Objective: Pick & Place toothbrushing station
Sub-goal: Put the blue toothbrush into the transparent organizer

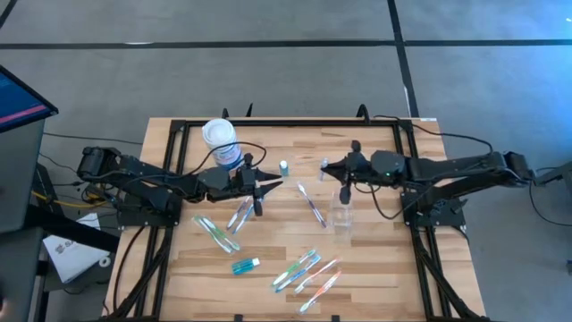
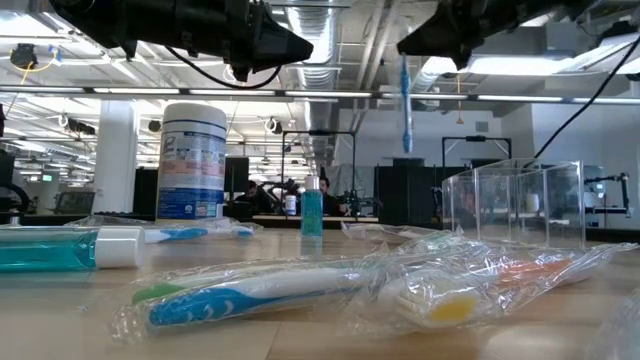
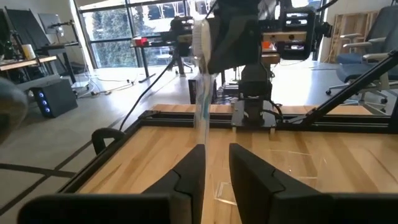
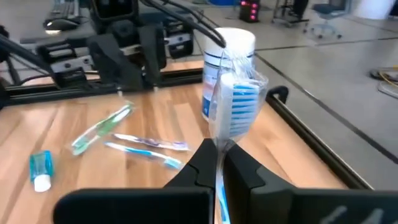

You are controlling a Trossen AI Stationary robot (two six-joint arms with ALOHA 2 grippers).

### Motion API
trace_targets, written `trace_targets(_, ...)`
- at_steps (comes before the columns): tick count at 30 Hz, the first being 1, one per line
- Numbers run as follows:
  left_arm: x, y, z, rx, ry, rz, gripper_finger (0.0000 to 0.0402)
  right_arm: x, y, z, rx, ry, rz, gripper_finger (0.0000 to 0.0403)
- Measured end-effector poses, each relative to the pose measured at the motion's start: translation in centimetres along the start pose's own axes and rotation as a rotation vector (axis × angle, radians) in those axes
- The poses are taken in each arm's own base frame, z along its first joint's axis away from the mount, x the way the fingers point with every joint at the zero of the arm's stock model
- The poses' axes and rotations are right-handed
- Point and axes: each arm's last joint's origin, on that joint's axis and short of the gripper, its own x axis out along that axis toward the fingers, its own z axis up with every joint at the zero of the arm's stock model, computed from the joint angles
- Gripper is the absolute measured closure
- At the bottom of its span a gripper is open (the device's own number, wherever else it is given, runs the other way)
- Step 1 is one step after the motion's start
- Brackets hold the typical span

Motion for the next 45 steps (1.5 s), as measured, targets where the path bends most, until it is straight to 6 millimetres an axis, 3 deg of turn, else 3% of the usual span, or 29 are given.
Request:
trace_targets(3,0.0,0.0,0.0,0.001,0.002,-0.001,0.0338,-1.1,0.2,-0.2,0.008,-0.023,0.013,0.0403)
trace_targets(11,0.0,0.0,0.0,0.001,0.005,-0.001,0.0339,-3.9,-0.6,-3.3,0.109,-0.063,-0.035,0.0403)
trace_targets(19,0.0,0.0,-0.1,0.002,0.006,-0.001,0.0337,-6.1,-1.0,-4.1,0.156,-0.076,-0.010,0.0403)
trace_targets(45,0.0,0.0,-0.1,0.002,0.007,-0.001,0.0343,-5.4,-0.7,-10.1,0.275,-0.017,-0.091,0.0402)
